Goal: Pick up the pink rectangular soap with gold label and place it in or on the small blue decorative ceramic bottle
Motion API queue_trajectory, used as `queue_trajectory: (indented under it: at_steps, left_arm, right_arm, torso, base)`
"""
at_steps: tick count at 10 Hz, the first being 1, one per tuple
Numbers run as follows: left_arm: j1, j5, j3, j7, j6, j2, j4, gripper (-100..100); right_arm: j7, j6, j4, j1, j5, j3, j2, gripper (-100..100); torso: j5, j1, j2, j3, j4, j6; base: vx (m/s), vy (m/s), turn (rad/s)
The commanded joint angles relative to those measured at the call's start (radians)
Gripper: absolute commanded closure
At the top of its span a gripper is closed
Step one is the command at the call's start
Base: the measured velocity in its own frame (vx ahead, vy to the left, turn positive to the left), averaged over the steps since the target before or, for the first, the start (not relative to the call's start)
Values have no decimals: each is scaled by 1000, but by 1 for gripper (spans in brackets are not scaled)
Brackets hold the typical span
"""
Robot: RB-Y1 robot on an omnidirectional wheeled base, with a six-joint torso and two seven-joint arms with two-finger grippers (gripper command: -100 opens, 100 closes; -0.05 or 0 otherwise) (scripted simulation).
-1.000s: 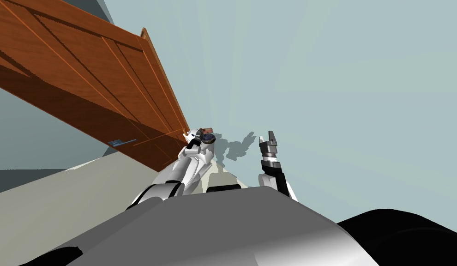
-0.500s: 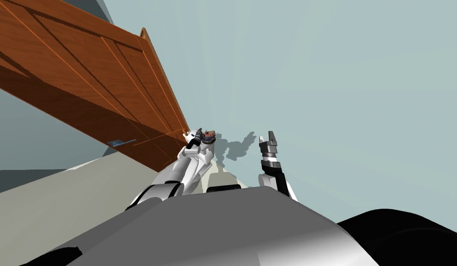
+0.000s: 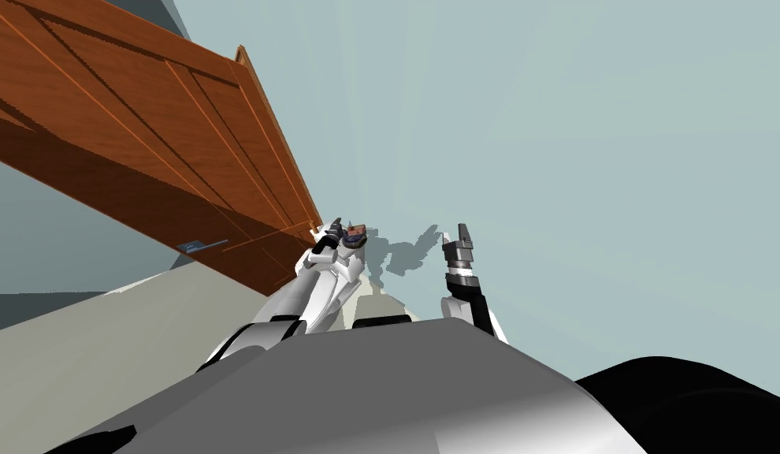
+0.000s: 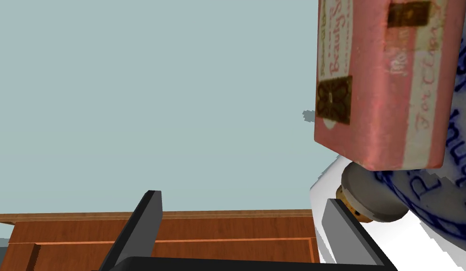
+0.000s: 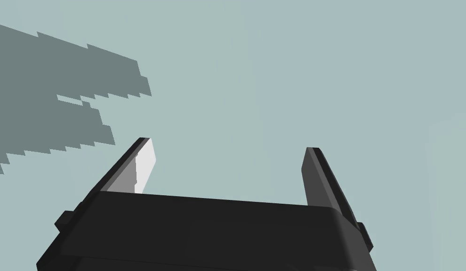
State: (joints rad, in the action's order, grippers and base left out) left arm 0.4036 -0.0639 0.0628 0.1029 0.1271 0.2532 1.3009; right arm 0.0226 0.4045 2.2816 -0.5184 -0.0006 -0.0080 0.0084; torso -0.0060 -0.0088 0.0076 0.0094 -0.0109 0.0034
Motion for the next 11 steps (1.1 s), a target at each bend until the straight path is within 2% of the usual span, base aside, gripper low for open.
queue_trajectory:
  at_steps: [1,4,5,6,11]
  left_arm:
    - [-17,2,-6,22,39,15,47,-100]
    - [-51,5,-18,61,103,44,134,-100]
    - [-43,5,-15,51,87,36,114,-100]
    - [-43,5,-15,54,92,37,117,0]
    - [-43,5,-15,54,91,37,117,0]
  right_arm:
    - [0,0,0,0,0,0,0,0]
    - [0,0,0,0,0,0,0,0]
    - [0,0,0,0,0,0,0,0]
    - [0,0,-1,-1,0,1,0,0]
    - [0,0,-1,-1,0,1,0,0]
  torso:
    - [0,0,0,0,0,0]
    - [0,0,0,0,0,0]
    - [0,0,0,0,0,0]
    - [0,0,0,0,0,0]
    - [0,0,0,0,0,0]
  base:
    - [39,-9,-6]
    - [39,-12,-6]
    - [11,-1,-3]
    - [0,0,0]
    - [0,0,0]
